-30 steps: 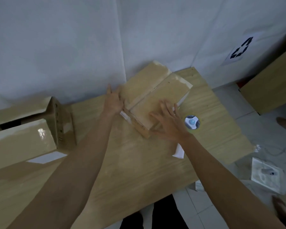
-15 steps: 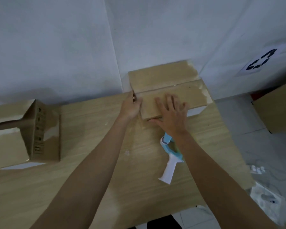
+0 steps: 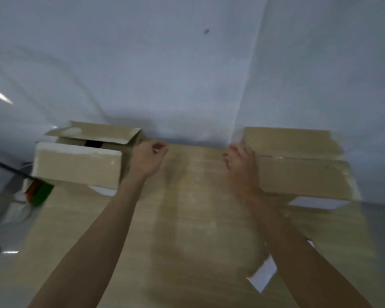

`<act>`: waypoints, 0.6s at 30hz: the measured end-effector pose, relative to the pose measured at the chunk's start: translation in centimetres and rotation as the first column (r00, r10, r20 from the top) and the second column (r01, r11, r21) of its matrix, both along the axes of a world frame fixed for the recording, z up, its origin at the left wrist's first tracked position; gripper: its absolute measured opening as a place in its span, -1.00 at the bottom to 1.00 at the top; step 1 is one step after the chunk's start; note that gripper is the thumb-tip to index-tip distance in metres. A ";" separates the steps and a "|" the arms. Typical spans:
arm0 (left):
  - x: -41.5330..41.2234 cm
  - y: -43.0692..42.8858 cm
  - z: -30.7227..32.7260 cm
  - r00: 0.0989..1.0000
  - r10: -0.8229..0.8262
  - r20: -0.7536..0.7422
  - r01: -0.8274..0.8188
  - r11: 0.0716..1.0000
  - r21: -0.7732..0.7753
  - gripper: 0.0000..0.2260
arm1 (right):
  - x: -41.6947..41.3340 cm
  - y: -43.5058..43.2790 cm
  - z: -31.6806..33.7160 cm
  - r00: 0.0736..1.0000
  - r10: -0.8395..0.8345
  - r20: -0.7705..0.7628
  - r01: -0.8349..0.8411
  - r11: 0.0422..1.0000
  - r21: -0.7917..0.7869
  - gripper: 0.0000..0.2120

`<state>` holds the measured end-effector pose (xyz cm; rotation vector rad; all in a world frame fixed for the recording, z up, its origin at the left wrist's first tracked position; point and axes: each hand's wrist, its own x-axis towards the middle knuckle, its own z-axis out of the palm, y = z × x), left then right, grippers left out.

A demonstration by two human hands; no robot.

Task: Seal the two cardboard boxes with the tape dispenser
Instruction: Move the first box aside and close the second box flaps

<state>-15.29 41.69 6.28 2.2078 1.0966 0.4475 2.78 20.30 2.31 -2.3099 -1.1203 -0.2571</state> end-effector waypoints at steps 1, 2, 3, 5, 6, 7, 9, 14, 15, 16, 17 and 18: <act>-2.2 1.8 0.7 0.994 0.095 0.045 -0.096 0.995 0.021 -0.88 | -1.5 2.9 0.3 0.995 0.084 -0.053 -0.083 0.996 0.026 -0.83; -4.4 3.7 1.4 0.977 0.194 0.089 -0.197 0.980 0.026 -0.88 | -3.1 5.8 0.5 0.978 0.166 -0.131 -0.162 0.986 0.039 -0.83; -6.4 5.7 1.8 0.950 0.291 0.116 -0.296 0.955 0.034 -0.88 | -4.7 8.6 0.8 0.945 0.234 -0.228 -0.234 0.972 0.026 -0.80; -10.4 9.8 2.3 0.887 0.443 0.129 -0.455 0.886 0.093 -0.83 | -8.1 13.7 1.4 0.845 0.300 -0.442 -0.349 0.937 -0.031 -0.59; -12.3 11.9 2.3 0.865 0.485 0.127 -0.499 0.858 0.122 -0.80 | -9.7 16.0 1.9 0.782 0.299 -0.547 -0.383 0.923 -0.043 -0.44; -14.1 14.1 1.9 0.853 0.509 0.112 -0.521 0.843 0.135 -0.74 | -11.3 18.0 2.4 0.713 0.283 -0.641 -0.399 0.916 -0.038 -0.29; -17.0 18.2 0.7 0.838 0.545 0.017 -0.542 0.828 0.141 -0.59 | -14.1 21.6 3.0 0.585 0.256 -0.770 -0.416 0.909 -0.014 -0.08; -20.1 26.3 -1.8 0.870 0.416 -0.265 -0.417 0.907 0.056 -0.38 | -17.6 26.9 0.3 0.648 0.144 -0.748 -0.348 0.929 -0.122 -0.25; -20.2 27.2 -2.4 0.893 0.319 -0.317 -0.328 0.944 0.025 -0.41 | -17.8 26.9 -0.7 0.682 0.138 -0.718 -0.324 0.938 -0.127 -0.35; -20.2 27.8 -3.2 0.914 0.205 -0.350 -0.218 0.976 0.000 -0.46 | -18.0 26.6 -1.6 0.710 0.138 -0.691 -0.305 0.944 -0.125 -0.41; -20.1 27.9 -3.9 0.926 0.110 -0.362 -0.127 0.992 -0.024 -0.48 | -18.0 26.1 -2.5 0.729 0.139 -0.670 -0.289 0.950 -0.118 -0.45; -19.8 27.7 -4.5 0.932 0.060 -0.358 -0.083 0.995 -0.048 -0.45 | -17.9 25.3 -3.0 0.741 0.136 -0.657 -0.269 0.957 -0.106 -0.48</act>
